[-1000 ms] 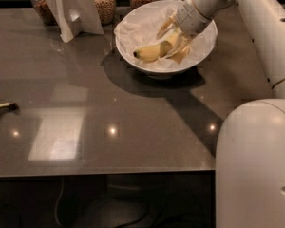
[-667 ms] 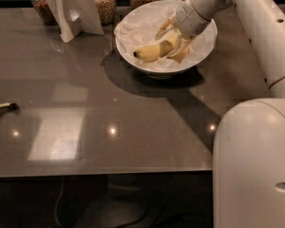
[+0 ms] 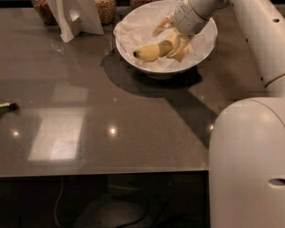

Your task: Pick banana from white bowl

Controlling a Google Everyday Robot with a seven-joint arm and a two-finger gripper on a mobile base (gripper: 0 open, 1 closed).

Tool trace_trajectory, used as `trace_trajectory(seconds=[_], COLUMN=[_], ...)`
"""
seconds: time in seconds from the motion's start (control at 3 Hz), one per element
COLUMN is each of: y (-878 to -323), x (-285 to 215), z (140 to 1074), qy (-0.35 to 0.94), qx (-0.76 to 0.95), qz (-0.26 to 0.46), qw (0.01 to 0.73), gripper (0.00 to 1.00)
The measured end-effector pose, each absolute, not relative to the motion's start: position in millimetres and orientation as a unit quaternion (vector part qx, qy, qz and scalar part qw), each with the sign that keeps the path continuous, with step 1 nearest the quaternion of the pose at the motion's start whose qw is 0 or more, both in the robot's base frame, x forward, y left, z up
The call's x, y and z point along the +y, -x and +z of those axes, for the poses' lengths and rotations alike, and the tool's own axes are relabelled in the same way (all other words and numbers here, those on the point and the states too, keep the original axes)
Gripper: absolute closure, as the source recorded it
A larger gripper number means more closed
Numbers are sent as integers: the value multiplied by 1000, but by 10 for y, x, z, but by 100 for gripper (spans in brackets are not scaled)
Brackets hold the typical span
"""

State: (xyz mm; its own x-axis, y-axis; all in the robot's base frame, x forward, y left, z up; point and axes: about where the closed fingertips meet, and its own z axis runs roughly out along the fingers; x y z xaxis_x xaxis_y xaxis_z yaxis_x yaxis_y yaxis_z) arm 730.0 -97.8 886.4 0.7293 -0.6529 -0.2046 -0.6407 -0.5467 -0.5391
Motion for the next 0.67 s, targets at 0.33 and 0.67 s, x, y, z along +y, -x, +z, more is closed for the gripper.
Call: trace_trajectory(seconds=[0.33, 0.67], y=[-7309, -7318], x=[-948, -897], z=[8875, 8880], qy=[881, 884], qx=[365, 361], qz=[-10, -10], qw=[301, 298], gripper=[41, 43])
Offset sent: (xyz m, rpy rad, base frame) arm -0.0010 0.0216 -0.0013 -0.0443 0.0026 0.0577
